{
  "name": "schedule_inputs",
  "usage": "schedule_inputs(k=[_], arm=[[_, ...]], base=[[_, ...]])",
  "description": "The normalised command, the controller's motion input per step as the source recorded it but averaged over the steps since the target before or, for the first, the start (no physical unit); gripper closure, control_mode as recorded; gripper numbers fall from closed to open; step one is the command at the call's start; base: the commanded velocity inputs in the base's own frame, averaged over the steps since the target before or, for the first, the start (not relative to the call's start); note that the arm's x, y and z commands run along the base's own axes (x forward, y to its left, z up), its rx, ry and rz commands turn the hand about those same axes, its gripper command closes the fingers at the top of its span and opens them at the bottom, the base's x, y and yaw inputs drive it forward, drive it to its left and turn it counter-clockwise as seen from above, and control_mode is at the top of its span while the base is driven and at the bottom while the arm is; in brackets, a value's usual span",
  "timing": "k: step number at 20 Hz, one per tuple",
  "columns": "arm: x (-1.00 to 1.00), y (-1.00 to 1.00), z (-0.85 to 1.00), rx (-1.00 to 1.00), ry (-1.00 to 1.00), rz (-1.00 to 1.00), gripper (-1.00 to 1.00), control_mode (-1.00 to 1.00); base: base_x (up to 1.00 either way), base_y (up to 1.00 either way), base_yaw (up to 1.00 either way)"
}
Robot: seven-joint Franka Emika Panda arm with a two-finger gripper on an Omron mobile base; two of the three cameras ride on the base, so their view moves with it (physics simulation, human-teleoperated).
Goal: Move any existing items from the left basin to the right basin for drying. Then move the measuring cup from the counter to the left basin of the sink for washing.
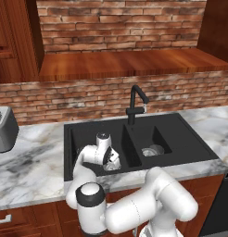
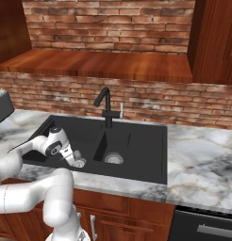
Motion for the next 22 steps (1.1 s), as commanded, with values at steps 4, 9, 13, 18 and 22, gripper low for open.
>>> schedule_inputs(k=[4,9,13,18,22], arm=[[0.1,0.0,-0.19,0.0,0.0,0.06,1.0,-1.0],[0.12,0.0,-0.24,0.0,0.0,0.06,-1.0,-1.0],[0.11,0.0,-0.17,0.0,0.0,0.06,-1.0,-1.0],[0.05,0.0,-0.09,0.02,0.0,0.06,-1.0,-1.0],[0.0,0.0,0.04,0.01,-0.02,0.05,-1.0,-1.0]], base=[[0.0,0.0,0.0],[0.0,0.0,0.0],[0.0,0.0,0.0],[0.0,0.0,0.0],[0.0,0.0,0.0]])
